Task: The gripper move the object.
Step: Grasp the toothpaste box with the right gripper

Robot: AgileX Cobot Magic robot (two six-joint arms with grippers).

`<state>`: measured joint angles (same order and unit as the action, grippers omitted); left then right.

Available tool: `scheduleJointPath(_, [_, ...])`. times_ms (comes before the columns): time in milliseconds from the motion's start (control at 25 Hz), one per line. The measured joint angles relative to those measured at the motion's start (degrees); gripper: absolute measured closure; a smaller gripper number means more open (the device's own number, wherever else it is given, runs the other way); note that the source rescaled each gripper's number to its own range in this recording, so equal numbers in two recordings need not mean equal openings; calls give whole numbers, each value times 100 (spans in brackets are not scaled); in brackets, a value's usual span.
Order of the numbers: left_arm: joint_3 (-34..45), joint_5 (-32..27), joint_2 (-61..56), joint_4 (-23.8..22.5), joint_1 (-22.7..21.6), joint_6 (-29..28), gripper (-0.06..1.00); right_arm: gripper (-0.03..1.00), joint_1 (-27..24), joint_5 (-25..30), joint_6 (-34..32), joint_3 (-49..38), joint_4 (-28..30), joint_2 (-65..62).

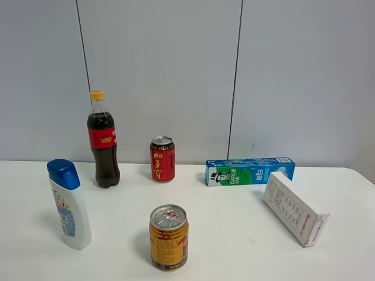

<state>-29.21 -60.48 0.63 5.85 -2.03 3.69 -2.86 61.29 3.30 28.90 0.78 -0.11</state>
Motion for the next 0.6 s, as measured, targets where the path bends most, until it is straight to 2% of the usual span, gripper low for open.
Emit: scheduleJointPath(600, [0,0,0,0,0,0,-6,13,0,0,-16,0,0,0])
